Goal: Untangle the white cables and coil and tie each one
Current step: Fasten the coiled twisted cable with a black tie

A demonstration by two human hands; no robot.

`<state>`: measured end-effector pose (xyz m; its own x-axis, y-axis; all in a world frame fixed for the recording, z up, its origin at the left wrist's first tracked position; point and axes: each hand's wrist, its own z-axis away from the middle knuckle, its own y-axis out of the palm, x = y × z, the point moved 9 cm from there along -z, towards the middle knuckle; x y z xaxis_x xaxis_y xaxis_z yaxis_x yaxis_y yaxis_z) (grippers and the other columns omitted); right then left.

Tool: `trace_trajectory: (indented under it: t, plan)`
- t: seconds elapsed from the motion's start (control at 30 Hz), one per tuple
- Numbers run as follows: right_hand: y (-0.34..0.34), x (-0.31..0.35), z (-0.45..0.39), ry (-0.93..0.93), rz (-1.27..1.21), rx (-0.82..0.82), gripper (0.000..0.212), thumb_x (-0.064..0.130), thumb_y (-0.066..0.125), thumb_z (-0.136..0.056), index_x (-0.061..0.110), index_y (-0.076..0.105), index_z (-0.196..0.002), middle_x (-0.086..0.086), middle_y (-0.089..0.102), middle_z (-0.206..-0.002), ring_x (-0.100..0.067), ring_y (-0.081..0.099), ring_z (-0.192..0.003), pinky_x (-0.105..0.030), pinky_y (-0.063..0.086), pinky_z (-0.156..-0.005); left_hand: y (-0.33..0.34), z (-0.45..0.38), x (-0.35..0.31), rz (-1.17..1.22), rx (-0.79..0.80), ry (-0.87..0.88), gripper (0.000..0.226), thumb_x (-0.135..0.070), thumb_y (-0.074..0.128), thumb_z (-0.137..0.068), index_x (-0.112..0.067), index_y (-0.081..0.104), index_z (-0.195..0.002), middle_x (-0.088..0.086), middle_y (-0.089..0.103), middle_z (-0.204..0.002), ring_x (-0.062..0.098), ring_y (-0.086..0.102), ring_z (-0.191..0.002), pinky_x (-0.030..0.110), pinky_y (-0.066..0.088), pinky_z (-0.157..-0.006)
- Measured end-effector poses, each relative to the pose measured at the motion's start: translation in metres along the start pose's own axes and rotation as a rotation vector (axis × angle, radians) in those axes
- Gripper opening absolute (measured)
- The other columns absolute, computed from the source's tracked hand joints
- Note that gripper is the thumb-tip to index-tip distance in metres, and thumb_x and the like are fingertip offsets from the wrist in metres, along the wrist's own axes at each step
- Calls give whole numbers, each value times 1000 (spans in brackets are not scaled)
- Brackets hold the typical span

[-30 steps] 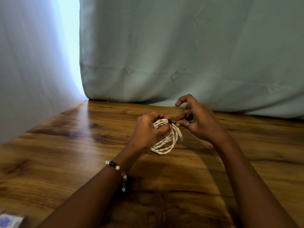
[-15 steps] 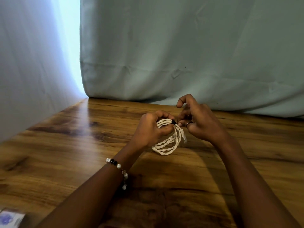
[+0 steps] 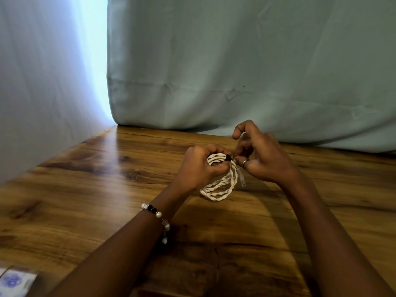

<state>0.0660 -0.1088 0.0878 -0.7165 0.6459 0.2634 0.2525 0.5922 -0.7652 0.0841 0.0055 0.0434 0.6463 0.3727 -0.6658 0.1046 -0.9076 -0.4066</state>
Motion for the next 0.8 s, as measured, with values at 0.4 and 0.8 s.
trace_trajectory:
  t: [0.4, 0.8]
  plan:
    - [5, 3, 0, 58, 46, 109, 57, -18, 59, -71, 23, 36, -103, -5, 64, -84, -12, 66, -73, -36, 57, -67, 3, -3, 7, -7, 48, -40, 23, -15, 74, -81, -13, 72, -105, -3, 72, -84, 2, 66, -64, 27, 58, -61]
    - [1, -26, 1, 206, -300, -40, 38, -9, 71, -75, 24, 59, -88, 0, 68, -77, -10, 68, -75, -30, 57, -77, 2, -5, 14, 38, 51, -78, 23, -17, 75, -81, -12, 73, -103, -4, 72, -84, -3, 62, -63, 17, 50, -59]
